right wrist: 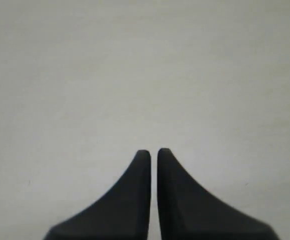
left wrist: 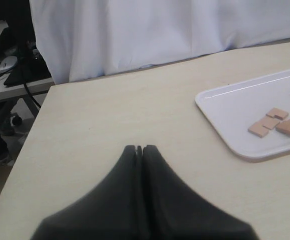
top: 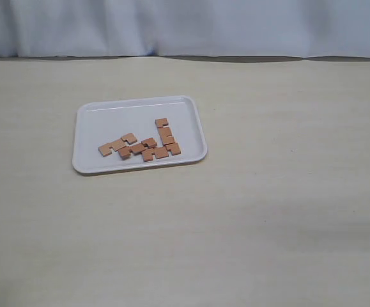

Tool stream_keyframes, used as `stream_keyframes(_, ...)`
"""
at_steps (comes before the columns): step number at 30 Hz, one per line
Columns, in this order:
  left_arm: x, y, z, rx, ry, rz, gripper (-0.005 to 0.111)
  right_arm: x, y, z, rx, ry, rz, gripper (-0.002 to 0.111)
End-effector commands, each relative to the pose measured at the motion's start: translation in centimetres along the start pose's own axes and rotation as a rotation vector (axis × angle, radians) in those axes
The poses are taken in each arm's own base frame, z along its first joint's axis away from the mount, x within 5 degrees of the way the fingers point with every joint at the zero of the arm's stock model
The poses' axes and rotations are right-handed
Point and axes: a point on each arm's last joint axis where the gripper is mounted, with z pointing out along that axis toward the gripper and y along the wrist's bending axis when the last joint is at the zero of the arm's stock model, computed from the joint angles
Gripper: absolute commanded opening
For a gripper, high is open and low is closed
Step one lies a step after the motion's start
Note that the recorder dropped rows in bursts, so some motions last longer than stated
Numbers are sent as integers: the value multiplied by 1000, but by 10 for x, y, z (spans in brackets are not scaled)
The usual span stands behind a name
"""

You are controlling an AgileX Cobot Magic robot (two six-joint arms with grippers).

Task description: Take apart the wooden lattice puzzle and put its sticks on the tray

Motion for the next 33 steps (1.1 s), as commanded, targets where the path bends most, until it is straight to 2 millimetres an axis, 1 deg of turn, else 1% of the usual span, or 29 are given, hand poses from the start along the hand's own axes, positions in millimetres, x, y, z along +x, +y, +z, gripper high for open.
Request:
stream_keyframes(1, 0, 0, 0, -3, -7, -4, 0, 12, -23, -55, 18, -351, 127, 4)
stream_keyframes(4, 0, 0, 0, -1, -8, -4, 0, 30, -22, -93, -19, -593, 127, 4)
stream_keyframes(7, 0, 0, 0, -1, -8, -4, 0, 54, -22, -110, -32, -712, 119, 4)
stream_keyframes(8, 0, 0, 0, -1, -8, -4, 0, 62, -21, -111, -42, -728, 114, 4)
stream_keyframes(12, 0, 0, 0, -1, -8, -4, 0, 90, -11, -103, -120, -753, 64, 4)
stream_keyframes(16, 0, 0, 0, -1, -8, -4, 0, 119, -3, -88, -175, -772, -50, 4)
stream_keyframes(18, 0, 0, 0, -1, -8, -4, 0, 129, 2, -86, -233, -820, -69, 4)
stream_keyframes(23, 0, 0, 0, -1, -8, -4, 0, 143, 4, -102, -331, -910, -96, 4)
stream_keyframes(28, 0, 0, 0, -1, -8, -4, 0, 157, 0, -113, -389, -914, -95, 4)
stream_keyframes(33, 0, 0, 0, -1, -8, -4, 0, 173, -6, -124, -439, -983, -94, 4)
